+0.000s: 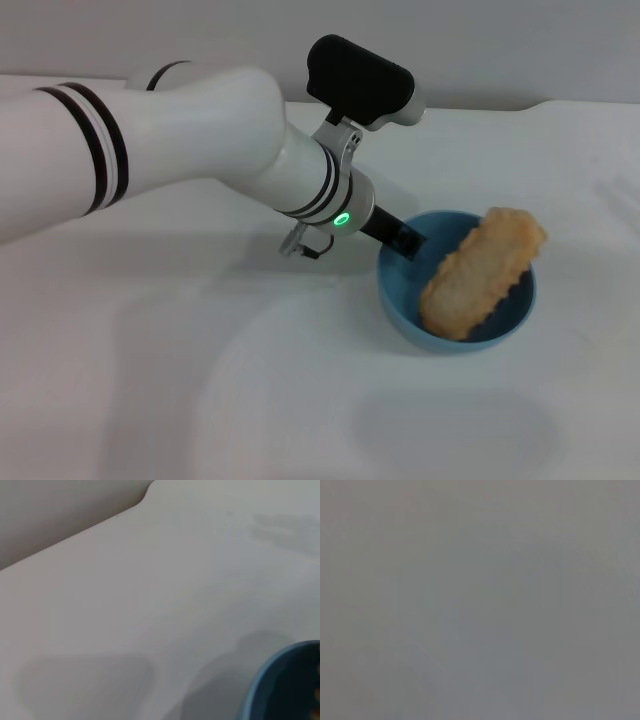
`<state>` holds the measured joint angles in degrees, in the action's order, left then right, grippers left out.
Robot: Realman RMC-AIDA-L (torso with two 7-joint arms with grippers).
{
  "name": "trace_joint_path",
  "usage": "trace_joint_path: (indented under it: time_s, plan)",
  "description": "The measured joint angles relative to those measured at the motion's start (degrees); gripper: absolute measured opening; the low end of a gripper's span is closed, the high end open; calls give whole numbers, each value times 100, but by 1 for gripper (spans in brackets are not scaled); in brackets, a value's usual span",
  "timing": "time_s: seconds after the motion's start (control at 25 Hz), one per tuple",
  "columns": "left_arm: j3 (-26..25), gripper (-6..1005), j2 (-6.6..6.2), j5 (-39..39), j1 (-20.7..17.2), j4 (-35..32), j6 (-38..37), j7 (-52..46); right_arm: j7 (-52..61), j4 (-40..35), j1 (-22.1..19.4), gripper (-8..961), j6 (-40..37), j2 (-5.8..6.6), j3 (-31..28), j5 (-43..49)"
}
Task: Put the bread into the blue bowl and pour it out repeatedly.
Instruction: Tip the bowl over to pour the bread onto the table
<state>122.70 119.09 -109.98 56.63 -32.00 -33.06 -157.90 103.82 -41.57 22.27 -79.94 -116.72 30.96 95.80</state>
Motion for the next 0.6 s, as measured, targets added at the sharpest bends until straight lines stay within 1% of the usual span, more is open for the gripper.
trace_joint_path:
  time_s: [0.2,0.24,0.4,0.6]
  plan:
    - [115,47,0,23,-36,-46,74,-36,-94,8,10,549,89,-21,36,0]
    - [77,59,-1,25,-37,-61,69,-59,-144,14,17,551,135,-48,43,0]
    - [-61,110,-22,33,-44,-65,37,-158,-195,18,28,557,175,-65,43,35]
    - [-62,242,-41,4,-54,-170,42,-170,-606,16,78,565,188,-75,134,274]
